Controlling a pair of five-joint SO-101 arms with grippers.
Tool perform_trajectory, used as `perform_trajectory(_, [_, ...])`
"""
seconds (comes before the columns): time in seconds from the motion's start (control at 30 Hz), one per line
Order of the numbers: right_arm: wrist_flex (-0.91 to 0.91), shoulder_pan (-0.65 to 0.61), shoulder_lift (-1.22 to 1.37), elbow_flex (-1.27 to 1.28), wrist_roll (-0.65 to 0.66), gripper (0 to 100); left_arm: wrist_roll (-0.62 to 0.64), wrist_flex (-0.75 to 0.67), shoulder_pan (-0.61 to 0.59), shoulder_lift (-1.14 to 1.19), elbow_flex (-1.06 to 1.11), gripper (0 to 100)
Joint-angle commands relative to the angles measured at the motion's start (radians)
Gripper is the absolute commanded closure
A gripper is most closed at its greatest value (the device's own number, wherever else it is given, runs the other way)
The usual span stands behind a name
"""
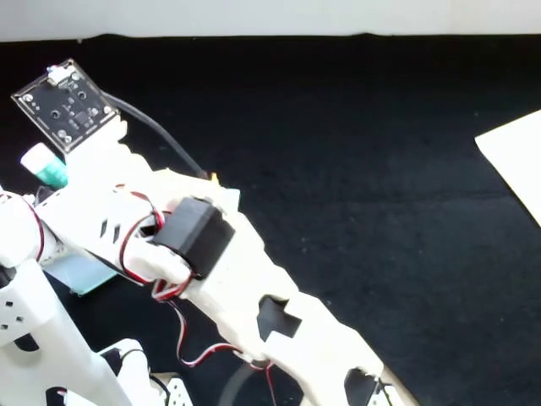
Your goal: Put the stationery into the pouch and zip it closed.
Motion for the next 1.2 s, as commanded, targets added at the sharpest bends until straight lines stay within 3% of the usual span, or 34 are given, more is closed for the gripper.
perform_trajectory(0.0, [-0.001,-0.019,-0.074,-0.117,0.009,74.5,0.005,-0.014,-0.005,-0.012,-0.005,99])
perform_trajectory(0.23, [0.001,-0.018,-0.022,-0.117,0.009,76.5,0.005,-0.014,-0.005,-0.012,-0.005,99])
perform_trajectory(0.43, [0.016,-0.015,0.004,-0.117,0.011,99.5,0.005,-0.014,-0.005,-0.012,-0.005,99])
perform_trajectory(0.83, [0.024,0.022,-0.127,-0.119,0.002,99.2,0.005,-0.014,-0.005,-0.012,-0.005,99])
perform_trajectory(1.17, [-0.145,0.050,-0.107,-0.125,0.005,99.2,0.011,-0.014,-0.004,-0.008,-0.010,99])
